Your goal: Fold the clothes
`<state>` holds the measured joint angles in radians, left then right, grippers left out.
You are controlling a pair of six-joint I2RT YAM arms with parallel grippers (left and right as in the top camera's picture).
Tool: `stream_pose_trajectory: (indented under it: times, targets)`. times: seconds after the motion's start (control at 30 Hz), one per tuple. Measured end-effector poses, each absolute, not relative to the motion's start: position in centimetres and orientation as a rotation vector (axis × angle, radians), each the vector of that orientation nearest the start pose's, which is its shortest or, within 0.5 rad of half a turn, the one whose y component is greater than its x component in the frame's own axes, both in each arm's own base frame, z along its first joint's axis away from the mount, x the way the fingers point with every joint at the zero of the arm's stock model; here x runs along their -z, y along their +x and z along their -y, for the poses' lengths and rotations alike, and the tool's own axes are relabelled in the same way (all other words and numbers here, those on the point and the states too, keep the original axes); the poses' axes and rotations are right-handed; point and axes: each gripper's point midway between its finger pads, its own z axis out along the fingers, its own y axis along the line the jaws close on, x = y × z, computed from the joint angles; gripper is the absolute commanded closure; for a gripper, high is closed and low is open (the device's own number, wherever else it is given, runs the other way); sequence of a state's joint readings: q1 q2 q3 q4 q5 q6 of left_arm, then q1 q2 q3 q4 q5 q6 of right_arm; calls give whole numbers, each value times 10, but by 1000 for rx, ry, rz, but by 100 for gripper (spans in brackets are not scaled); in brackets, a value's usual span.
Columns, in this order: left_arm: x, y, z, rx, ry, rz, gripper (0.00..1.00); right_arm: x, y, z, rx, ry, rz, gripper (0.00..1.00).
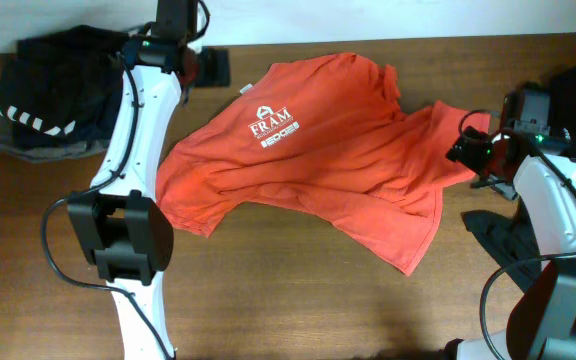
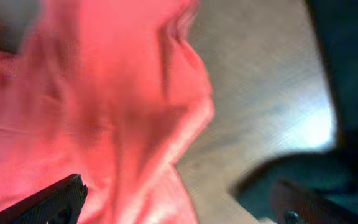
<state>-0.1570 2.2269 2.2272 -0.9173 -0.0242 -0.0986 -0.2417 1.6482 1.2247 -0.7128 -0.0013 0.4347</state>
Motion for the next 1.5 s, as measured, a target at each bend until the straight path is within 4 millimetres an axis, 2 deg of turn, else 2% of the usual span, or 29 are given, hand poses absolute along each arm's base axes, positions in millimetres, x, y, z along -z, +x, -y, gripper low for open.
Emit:
stream_pose_trajectory:
  times: [0.13,0.37,0.47,0.6,0.7,0.77,0.93,1.03,1.17,1.3,1.33,1.37,1.43,1.5]
  targets:
    - [-203,583,110,188,202,-2390,4,-115,395,91,-110,842,-2510,1]
    - [-232,606,123,222,300,-2219,1,-135,424,102,-85,791,-2371,1]
    - [-239,611,126,225,314,-2178,1,-135,423,109,-36,805,-2359,2]
    - [-240,612,126,220,322,-2172,1,-124,405,113,31,845,-2431,1]
    - [-242,613,126,218,324,-2162,2,-121,398,114,60,859,-2451,1]
    - [-244,615,126,214,324,-2150,4,-121,398,115,69,861,-2452,2]
    - [-247,617,125,208,319,-2136,1,-123,399,120,94,864,-2435,2]
    - [-247,617,125,204,318,-2137,1,-128,410,125,106,856,-2384,2]
    - [-236,618,130,238,336,-2153,1,-120,423,129,111,853,-2358,2]
    - [-199,617,140,305,370,-2225,2,-104,424,130,116,861,-2389,1]
    - [-188,617,141,317,375,-2246,8,-104,424,130,116,861,-2390,1]
    - [-178,617,143,326,380,-2266,10,-104,425,130,115,861,-2390,2]
    - [-160,615,147,352,408,-2298,28,-104,425,128,105,858,-2392,2]
    - [-144,611,157,414,451,-2317,30,-103,425,125,79,852,-2400,1]
